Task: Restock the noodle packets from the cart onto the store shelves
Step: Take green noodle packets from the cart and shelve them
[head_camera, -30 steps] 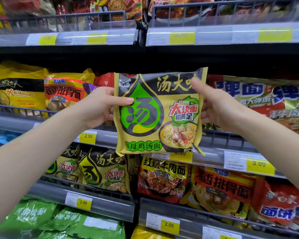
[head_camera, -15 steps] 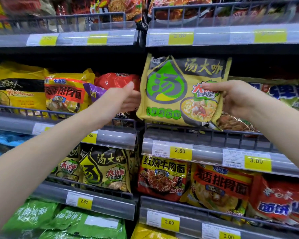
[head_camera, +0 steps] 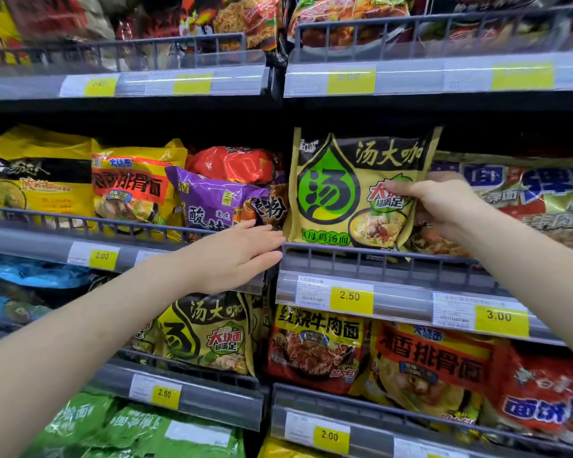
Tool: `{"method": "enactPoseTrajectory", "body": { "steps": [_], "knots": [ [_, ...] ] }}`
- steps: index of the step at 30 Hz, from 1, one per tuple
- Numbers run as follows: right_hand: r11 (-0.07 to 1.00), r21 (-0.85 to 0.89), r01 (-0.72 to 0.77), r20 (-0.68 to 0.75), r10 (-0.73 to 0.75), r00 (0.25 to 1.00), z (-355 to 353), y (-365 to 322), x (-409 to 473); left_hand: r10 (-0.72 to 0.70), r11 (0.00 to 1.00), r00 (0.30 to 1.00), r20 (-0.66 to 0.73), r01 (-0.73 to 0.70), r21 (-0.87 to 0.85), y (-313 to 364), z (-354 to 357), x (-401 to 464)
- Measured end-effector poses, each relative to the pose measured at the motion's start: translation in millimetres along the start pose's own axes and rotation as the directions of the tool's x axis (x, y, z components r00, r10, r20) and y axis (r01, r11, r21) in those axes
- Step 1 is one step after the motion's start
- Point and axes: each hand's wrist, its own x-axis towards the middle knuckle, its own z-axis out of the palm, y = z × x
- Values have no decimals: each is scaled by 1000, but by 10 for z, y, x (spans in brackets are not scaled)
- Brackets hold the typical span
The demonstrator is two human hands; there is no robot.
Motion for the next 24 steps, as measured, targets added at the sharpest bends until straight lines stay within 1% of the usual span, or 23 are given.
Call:
{"method": "enactPoseTrajectory", "body": {
  "steps": [4, 8, 12, 14, 16, 18, 20, 22, 24],
  "knots": [
    [1000, 19, -7, 38, 6, 999, 111, 70, -13, -16, 1000, 1000, 0, 16, -11, 39, -14, -1],
    [999, -29, -29, 62, 31, 998, 145, 125, 11, -15, 999, 1000, -13, 15, -38, 63, -25, 5],
    [996, -66, -59, 53, 62, 997, 123, 123, 30, -4, 1000, 1000, -22, 3, -12, 35, -16, 11],
    [987, -150, -55, 23, 59, 998, 128, 115, 33, -4, 1000, 1000, -14, 4, -20, 28, -23, 16],
    [951, -306, -37, -18, 33, 999, 139, 106, 29, -10, 999, 1000, -1, 10, -38, 25, -24, 21],
    [875, -483, 7, -55, -38, 998, 148, 90, 5, -8, 999, 1000, -2, 7, -39, 19, -19, 25],
    [762, -644, 68, -76, -152, 985, 155, 80, -19, -3, 999, 1000, -7, 3, -34, 18, -22, 26],
    [601, -791, 116, -63, -269, 961, 166, 73, -63, 1, 1000, 1000, -6, -1, -27, 26, -29, 25],
    [426, -897, 114, -43, -342, 939, 206, 60, -126, 6, 1000, 1000, -6, -6, -22, 34, -35, 24]
  ]
}}
